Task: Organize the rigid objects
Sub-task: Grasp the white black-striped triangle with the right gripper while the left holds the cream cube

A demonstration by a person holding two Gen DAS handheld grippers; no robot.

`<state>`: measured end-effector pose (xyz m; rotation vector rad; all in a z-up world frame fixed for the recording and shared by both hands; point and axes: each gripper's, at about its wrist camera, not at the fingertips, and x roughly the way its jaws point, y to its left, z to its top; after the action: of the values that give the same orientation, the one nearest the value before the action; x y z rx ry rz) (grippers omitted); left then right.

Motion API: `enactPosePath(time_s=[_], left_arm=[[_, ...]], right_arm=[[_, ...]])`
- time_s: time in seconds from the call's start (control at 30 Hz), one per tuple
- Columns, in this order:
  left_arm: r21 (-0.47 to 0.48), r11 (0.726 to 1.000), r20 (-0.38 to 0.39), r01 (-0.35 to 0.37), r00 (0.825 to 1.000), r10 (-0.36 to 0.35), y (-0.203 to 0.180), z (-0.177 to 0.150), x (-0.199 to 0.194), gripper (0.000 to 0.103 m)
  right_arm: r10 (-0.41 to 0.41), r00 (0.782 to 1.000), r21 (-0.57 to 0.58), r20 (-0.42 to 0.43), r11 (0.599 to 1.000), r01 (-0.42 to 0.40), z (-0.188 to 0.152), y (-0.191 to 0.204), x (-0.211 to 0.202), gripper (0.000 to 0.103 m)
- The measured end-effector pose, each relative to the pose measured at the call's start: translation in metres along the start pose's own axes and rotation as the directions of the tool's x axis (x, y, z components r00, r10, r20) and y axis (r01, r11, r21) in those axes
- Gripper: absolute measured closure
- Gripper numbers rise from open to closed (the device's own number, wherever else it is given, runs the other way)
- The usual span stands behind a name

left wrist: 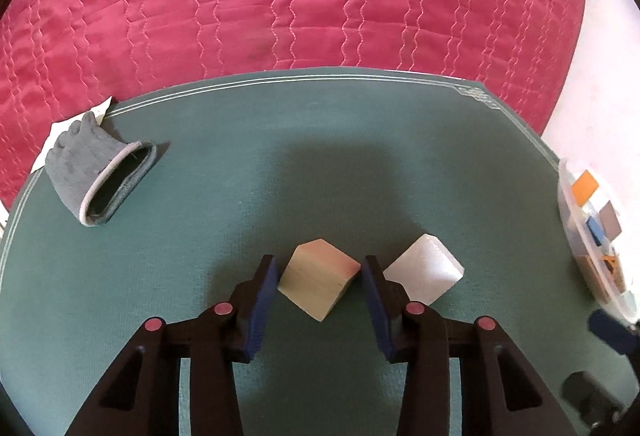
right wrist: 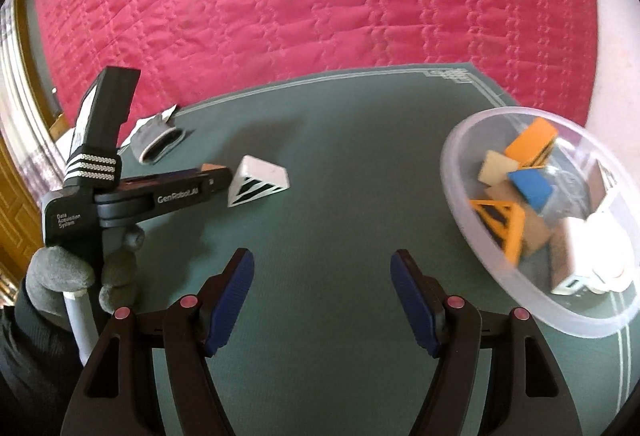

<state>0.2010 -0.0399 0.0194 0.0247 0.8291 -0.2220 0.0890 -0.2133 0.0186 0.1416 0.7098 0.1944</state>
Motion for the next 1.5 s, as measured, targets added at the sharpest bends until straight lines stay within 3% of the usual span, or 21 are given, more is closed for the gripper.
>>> enactPosePath(time_s=[0.27,0.57,1.27,1.5], left_arm=[[-0.056,0.998,0.059,0.026,0.998,-0.022,0.010,-0.001,-0.012,0.060],[-0.135,0.991,0.105,-0.006,0.994,0.020,0.036,0.005,-0.029,0.060],[-0.219,0.975,0.117,-0.041,0.991,0.068,0.062,0.008,-0.036,0.060],[-0.239,0.970,0.112,-0.041,0.991,0.070,0.065,0.008,-0.036,0.060]], right_arm=[[0.059,0.996,0.015,-0.065,0.998,-0.058,0.012,0.018,0.027,0.031],[0.126,0.983,0.040,-0.137,0.992,-0.122,0.030,0.039,0.064,0.031],[-0.005,0.996,-0.065,-0.094,0.998,-0.002,0.063,0.084,0.117,0.031],[-0.034,0.995,-0.101,-0.093,0.995,0.025,0.064,0.087,0.118,0.056]])
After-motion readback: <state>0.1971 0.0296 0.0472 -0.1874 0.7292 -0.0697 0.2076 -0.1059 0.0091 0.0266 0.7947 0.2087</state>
